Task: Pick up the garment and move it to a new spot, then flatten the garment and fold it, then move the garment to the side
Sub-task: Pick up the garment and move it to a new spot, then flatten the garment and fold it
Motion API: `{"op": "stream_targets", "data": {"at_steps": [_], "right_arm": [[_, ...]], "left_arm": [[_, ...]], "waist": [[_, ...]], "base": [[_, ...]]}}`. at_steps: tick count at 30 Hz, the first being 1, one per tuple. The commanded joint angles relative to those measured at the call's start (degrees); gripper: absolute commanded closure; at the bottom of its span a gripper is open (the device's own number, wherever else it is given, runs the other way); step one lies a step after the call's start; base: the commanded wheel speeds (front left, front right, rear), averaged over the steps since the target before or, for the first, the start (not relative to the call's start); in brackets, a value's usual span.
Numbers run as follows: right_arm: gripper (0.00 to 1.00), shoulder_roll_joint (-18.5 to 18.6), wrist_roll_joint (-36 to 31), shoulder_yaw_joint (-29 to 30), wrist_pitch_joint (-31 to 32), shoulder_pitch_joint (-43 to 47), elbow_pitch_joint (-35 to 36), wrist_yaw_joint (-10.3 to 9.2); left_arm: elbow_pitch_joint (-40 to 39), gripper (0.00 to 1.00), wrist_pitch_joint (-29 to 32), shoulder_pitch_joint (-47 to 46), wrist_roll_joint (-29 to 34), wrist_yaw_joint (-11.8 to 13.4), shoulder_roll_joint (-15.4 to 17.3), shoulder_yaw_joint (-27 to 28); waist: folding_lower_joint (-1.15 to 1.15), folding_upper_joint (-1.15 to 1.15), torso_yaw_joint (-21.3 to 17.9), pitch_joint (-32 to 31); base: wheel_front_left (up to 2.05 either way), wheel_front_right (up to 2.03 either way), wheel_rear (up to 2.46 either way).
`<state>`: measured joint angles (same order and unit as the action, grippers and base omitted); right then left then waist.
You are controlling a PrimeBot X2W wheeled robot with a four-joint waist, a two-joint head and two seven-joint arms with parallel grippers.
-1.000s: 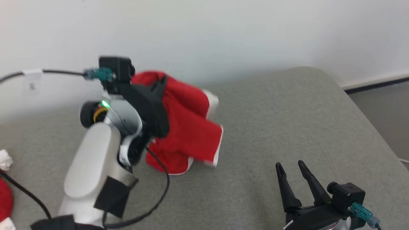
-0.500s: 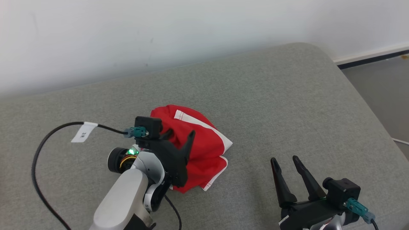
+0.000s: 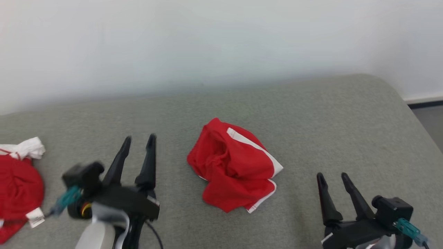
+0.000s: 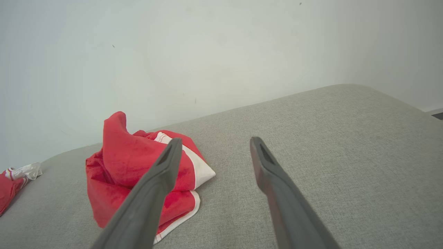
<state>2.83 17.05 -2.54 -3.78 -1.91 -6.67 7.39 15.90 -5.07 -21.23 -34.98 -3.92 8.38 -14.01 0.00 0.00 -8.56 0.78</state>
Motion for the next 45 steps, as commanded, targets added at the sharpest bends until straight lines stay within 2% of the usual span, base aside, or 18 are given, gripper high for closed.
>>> {"op": "stream_targets", "data": {"at_steps": [1, 6, 10, 17, 22, 28, 36, 45], "right_arm": [[0.0, 0.1, -0.3, 0.5, 0.2, 1.3, 0.2, 0.19], [0.0, 0.1, -0.5, 1.3, 1.2, 1.4, 0.6, 0.19], [0.0, 0.1, -0.8, 0.9, 0.9, 1.6, 0.6, 0.19], [0.0, 1.3, -2.4, 0.3, -1.6, 2.3, -0.5, 0.19], [0.0, 2.4, -3.1, 1.2, -3.4, 3.7, -2.6, 0.19], [0.0, 2.5, -3.7, 2.3, -1.6, 4.8, -4.7, 0.19], [0.0, 2.2, -4.2, 2.6, 0.0, 5.5, -4.5, 0.19], [0.0, 1.9, -4.0, 2.1, 0.5, 5.4, -4.0, 0.2]], "left_arm": [[-1.4, 0.0, -1.4, 2.9, -0.5, 0.3, 0.1, 0.7], [-6.6, 0.0, -8.1, 11.5, -0.3, 1.3, 1.2, 4.5], [-9.8, 0.0, -10.1, 17.4, 2.6, 2.2, 1.6, 8.3], [-17.6, 0.0, -10.2, 25.6, 13.3, 1.2, 0.9, 13.4], [-14.2, 0.0, -10.2, 30.4, 17.5, 0.7, 1.6, 12.9], [-11.2, 0.0, -7.6, 32.9, 18.3, 1.4, 2.3, 12.0], [-13.5, 0.0, -6.1, 32.7, 18.1, 2.7, 2.7, 12.1], [-14.2, 0.0, -5.7, 33.0, 17.8, 3.0, 2.6, 11.5]], "waist": [[0.0, 0.0, 3.1, -2.0], [0.0, 0.0, 5.0, -2.6], [0.0, 0.0, 5.7, -3.0], [0.0, 0.0, 6.5, -3.3], [0.0, 0.0, 6.7, -3.7], [0.0, 0.0, 6.8, -3.9], [0.0, 0.0, 6.8, -3.9], [0.0, 0.0, 6.3, -3.7]], "base": [[0.0, 0.0, 0.0], [0.0, 0.0, 0.0], [0.0, 0.0, 0.0], [0.0, 0.0, 0.0], [0.0, 0.0, 0.0], [0.0, 0.0, 0.0], [0.0, 0.0, 0.0], [0.0, 0.0, 0.0]]}}
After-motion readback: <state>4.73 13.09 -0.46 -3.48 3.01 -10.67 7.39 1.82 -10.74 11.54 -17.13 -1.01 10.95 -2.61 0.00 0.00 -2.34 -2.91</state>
